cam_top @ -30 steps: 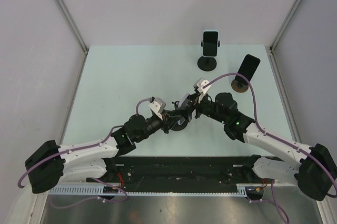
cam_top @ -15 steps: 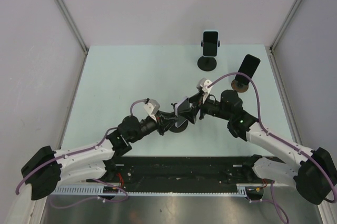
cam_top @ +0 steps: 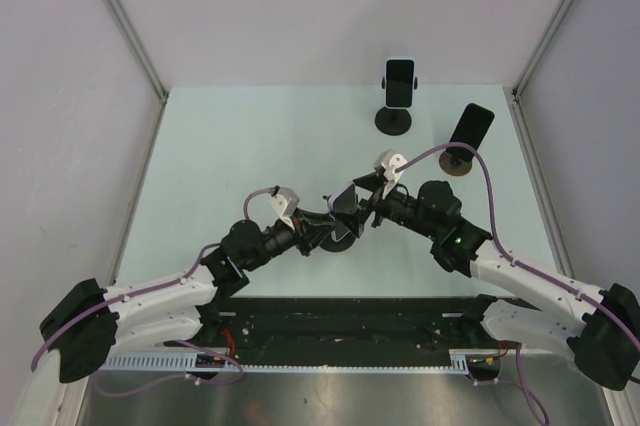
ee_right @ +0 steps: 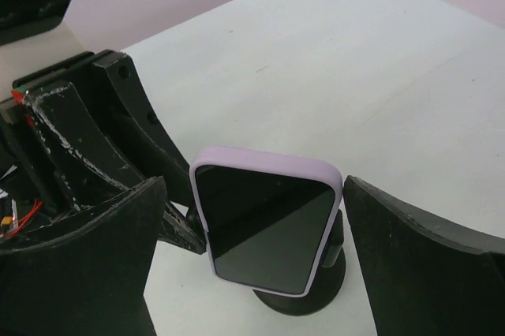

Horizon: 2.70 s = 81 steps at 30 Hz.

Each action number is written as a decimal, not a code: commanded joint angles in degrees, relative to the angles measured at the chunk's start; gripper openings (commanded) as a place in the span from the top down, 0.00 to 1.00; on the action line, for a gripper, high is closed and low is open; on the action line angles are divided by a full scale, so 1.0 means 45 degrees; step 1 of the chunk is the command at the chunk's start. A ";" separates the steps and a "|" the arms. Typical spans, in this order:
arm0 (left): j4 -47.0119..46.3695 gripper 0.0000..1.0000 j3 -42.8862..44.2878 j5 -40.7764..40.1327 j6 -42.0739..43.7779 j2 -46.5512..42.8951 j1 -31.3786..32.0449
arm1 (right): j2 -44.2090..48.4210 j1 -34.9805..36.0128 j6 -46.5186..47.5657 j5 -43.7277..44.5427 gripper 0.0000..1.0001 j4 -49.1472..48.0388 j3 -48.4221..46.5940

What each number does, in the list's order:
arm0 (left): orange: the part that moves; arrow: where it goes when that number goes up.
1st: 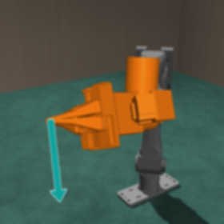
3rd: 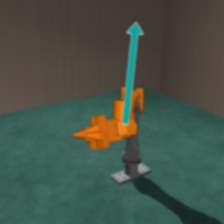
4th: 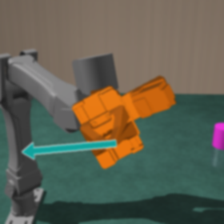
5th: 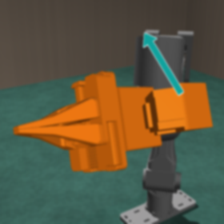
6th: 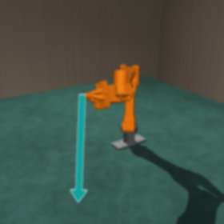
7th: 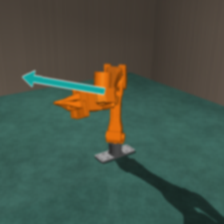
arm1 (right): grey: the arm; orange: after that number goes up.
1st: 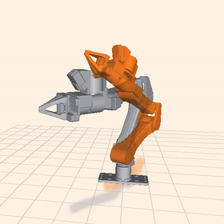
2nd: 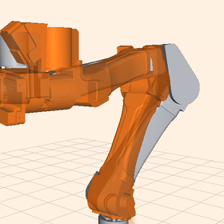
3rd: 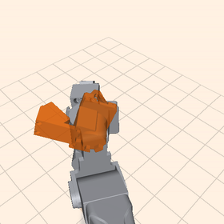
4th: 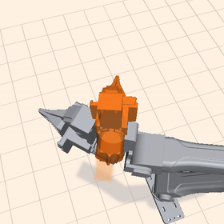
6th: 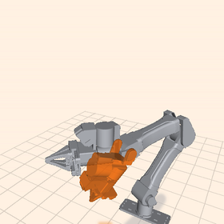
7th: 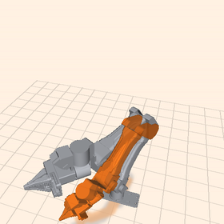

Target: Remove the phone from the phone stand

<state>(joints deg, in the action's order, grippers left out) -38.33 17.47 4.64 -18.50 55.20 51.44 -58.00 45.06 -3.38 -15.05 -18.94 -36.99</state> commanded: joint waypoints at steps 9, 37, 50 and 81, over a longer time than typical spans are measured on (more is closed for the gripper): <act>0.0079 1.00 0.0452 -0.1012 -0.0381 0.0175 0.0521 | -0.0002 0.1490 0.0262 0.4768 0.00 -0.1279 -0.0236; 0.0392 1.00 0.0375 -0.1793 -0.0010 -0.0391 0.0737 | -0.2347 0.2995 0.0711 0.7839 1.00 -0.1632 -0.0295; 0.0255 1.00 0.0082 0.0491 -0.0654 -0.0704 -0.0453 | -0.1526 0.0535 0.0087 0.1628 1.00 -0.0811 -0.0295; -0.0193 0.15 -0.1363 0.0745 0.1551 -0.0919 -0.1334 | -0.2287 -0.1224 0.1118 -0.6205 1.00 -0.0402 -0.1642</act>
<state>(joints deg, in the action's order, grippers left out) -37.17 12.58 9.08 -18.35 50.09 45.58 -67.68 39.88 0.89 -34.13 -20.38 -40.01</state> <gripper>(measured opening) 0.834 0.793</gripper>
